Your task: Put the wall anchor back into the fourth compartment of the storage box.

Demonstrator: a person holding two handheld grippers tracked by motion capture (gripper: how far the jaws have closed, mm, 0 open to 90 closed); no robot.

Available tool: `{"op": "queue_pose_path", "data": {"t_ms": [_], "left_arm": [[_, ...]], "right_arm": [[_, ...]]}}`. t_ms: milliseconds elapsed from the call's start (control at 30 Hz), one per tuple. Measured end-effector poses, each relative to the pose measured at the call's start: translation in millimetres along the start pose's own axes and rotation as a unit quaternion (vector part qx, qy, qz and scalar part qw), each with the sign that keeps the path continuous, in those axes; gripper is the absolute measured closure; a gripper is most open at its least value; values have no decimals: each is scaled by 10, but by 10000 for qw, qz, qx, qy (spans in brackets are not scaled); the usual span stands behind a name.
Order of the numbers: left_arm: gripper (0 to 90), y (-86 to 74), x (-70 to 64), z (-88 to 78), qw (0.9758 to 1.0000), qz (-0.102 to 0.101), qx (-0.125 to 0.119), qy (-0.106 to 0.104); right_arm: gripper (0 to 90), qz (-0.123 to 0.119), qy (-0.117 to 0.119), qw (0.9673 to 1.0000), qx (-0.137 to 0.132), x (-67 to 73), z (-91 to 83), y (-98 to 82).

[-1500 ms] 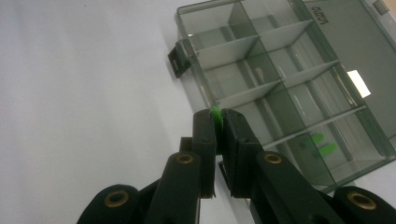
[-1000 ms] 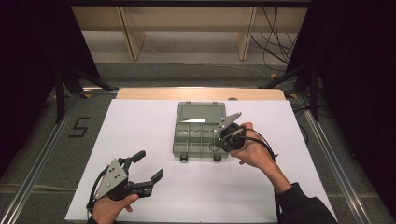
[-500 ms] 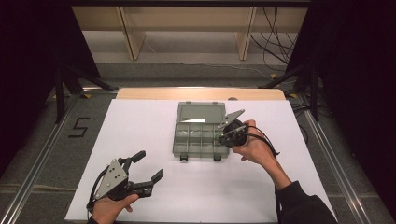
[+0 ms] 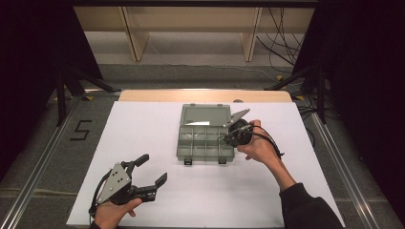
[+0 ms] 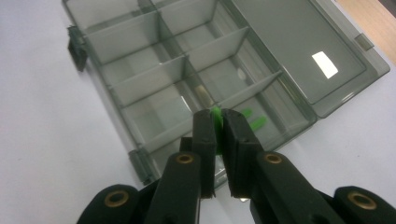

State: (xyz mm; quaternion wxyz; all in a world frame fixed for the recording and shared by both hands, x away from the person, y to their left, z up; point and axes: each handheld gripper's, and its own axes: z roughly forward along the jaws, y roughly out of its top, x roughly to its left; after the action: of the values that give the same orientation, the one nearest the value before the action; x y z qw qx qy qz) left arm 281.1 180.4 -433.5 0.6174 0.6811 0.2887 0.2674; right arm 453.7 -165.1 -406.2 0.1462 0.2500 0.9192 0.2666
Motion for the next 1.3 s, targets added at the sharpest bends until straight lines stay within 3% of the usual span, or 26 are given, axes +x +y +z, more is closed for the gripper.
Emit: {"op": "queue_pose_path", "data": {"t_ms": [200, 433, 633, 700, 900, 933, 1000, 1100, 1167, 1300], "left_arm": [[162, -1, -3, -5, 10000, -25, 40, 19], [162, -5, 10, 14, 10000, 12, -83, -49], [162, -1, 5, -4, 10000, -4, 8, 7], [162, 0, 4, -5, 10000, 0, 9, 5], [162, -2, 5, -4, 10000, -5, 11, 8], [162, -5, 16, 13, 9999, 45, -82, -50], [162, -2, 3, -2, 10000, 7, 12, 8], [162, -2, 5, -1, 10000, 11, 8, 7], [162, -5, 15, 14, 9999, 42, -84, -51], [162, -1, 5, -6, 10000, -2, 9, 3]], "right_arm": [[840, 35, -88, 9999, -51, -74, 23, 23], [840, 185, -167, 9997, -57, -182, 121, 23], [840, 311, -156, 9994, 6, -242, 206, 36], [840, 232, -224, 9995, -14, -264, 244, 24], [839, 324, -232, 9992, 10, -304, 298, 15], [839, 286, -266, 9992, -14, -312, 315, 10], [838, 372, -255, 9990, 48, -303, 339, 9], [836, 313, -281, 9991, -11, -323, 373, 12], [819, 334, -282, 9990, -18, -325, 385, 13], [743, 442, -307, 9985, -35, -320, 393, 19]]}}
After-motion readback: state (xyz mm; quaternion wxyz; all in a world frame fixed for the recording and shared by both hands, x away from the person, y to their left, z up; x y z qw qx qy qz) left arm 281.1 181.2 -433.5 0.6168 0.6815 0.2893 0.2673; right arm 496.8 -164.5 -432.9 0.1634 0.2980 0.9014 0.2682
